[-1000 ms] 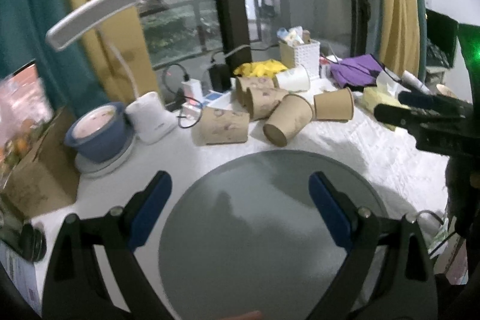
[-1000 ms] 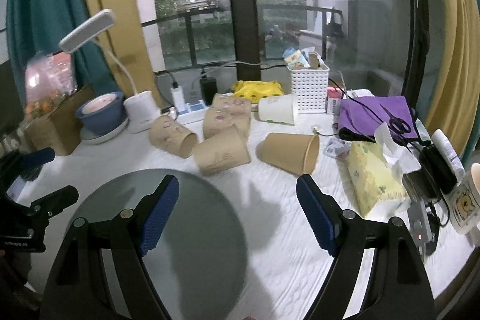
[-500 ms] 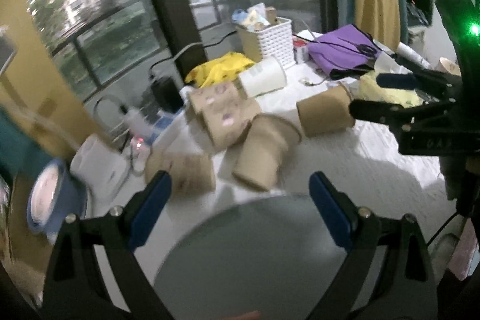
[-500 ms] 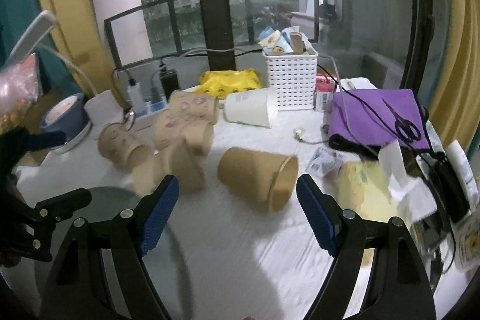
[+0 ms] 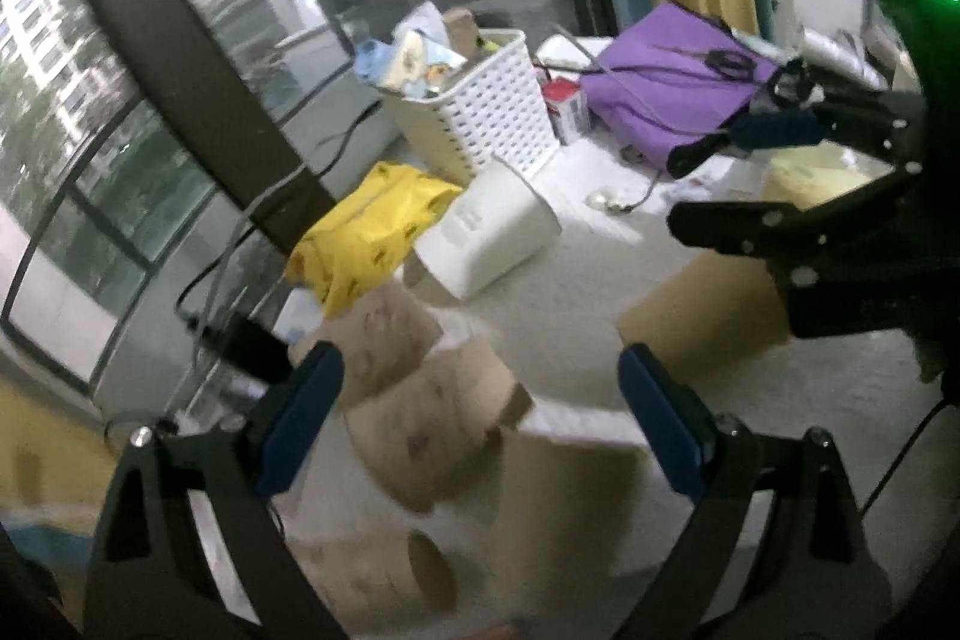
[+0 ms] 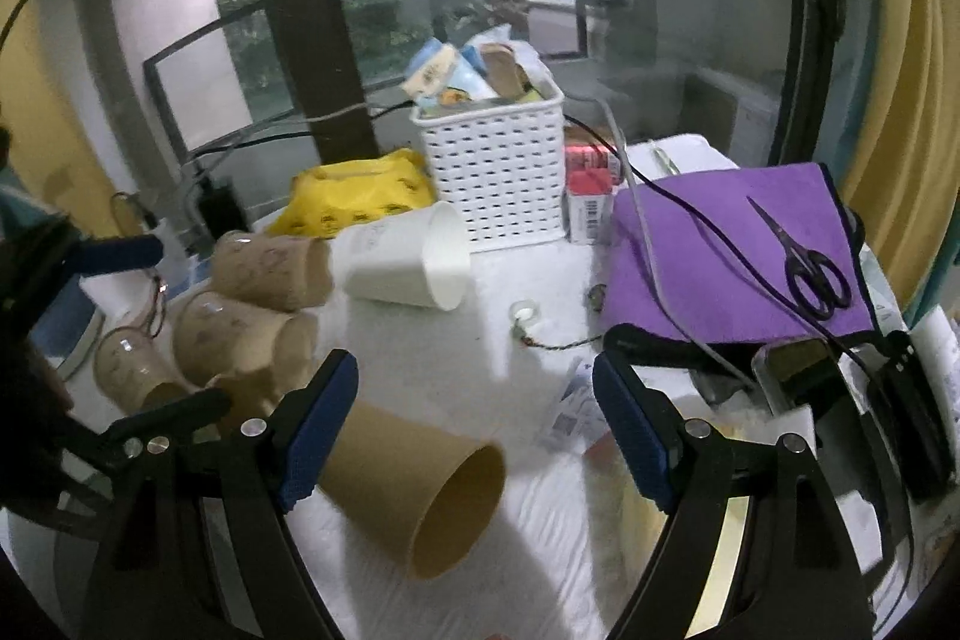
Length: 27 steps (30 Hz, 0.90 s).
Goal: Flip cup upright
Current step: 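Move the left tool toward the white paper cup lying by the basket, then close the left tool on the white paper cup's body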
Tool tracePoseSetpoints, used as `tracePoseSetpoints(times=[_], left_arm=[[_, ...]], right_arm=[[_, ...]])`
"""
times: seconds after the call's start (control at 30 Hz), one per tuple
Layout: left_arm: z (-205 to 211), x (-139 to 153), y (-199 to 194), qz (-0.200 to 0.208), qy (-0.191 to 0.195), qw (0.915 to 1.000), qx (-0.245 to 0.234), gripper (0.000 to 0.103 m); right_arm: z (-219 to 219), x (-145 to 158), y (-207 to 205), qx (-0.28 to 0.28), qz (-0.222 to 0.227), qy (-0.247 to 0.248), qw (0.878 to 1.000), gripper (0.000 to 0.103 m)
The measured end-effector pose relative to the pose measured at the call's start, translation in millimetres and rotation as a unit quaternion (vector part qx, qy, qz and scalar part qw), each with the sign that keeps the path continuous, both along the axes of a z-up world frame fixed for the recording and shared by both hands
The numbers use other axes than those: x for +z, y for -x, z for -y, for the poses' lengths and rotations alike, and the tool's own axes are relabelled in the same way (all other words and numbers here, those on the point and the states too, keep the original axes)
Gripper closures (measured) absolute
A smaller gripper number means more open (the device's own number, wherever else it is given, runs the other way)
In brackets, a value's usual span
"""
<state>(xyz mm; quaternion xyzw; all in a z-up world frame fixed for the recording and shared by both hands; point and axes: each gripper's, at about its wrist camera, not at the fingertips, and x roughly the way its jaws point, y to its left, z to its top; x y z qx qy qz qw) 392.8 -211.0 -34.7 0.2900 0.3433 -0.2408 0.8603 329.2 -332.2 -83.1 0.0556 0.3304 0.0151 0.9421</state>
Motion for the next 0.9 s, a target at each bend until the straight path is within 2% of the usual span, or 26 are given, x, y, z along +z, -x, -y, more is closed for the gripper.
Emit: tracePoseSetpoints(times=[0.23, 0.6, 0.7, 0.73, 0.8, 0.9], left_arm=[[23.0, -25.0, -59.8, -0.036, -0.06, 0.9962, -0.052, 0.01], [51.6, -47.6, -103.0, -0.044, -0.123, 0.9865, -0.099, 0.01], [57.0, -61.2, -108.1, -0.06, -0.147, 0.9797, -0.122, 0.022], [58.4, -65.5, -108.9, -0.058, -0.155, 0.9783, -0.124, 0.022], [60.5, -71.2, -110.7, -0.056, -0.159, 0.978, -0.123, 0.022], [63.0, -74.5, -112.0, -0.05, -0.157, 0.9788, -0.121, 0.033]], right_arm=[[16.1, -16.0, -21.7, -0.021, -0.016, -0.025, 0.999, 0.02], [28.9, -27.2, -48.7, -0.043, -0.036, -0.057, 0.997, 0.02], [31.7, -27.8, -47.2, -0.046, -0.034, -0.061, 0.996, 0.02], [31.8, -27.1, -46.6, -0.047, -0.033, -0.061, 0.996, 0.02], [32.9, -26.2, -46.1, -0.047, -0.03, -0.064, 0.996, 0.02], [31.8, -26.5, -44.8, -0.044, -0.03, -0.063, 0.997, 0.02]])
